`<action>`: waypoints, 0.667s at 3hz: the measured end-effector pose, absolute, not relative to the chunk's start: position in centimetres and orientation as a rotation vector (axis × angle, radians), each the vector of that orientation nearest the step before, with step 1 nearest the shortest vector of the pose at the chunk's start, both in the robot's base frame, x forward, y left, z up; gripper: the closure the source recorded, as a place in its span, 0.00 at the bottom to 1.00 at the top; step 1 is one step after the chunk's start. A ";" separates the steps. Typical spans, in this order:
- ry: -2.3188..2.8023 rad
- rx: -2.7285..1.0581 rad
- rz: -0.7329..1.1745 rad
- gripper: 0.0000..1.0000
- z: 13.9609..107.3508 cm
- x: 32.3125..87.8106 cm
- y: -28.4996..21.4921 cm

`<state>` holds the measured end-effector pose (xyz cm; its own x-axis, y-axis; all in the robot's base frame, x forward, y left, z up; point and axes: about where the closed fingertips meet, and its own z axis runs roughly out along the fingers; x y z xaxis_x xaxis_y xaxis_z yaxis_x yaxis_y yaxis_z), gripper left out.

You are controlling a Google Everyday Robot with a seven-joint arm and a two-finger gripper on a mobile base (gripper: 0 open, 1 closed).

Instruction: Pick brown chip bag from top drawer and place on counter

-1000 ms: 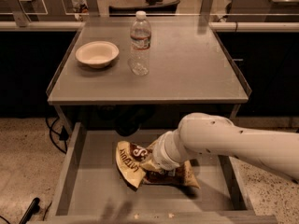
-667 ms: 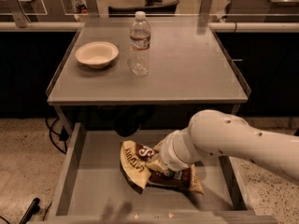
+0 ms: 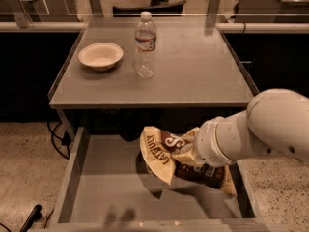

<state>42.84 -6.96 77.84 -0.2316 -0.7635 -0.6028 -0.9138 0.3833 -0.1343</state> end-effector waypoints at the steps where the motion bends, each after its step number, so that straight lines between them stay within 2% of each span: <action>1: 2.052 -1.434 0.257 1.00 82.6 44.9 -9.9; 2: 2.075 -1.432 0.164 1.00 87.7 48.6 -13.6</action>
Offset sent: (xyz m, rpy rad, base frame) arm 0.1220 -0.1102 0.1892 -0.1572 -0.1450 -0.0964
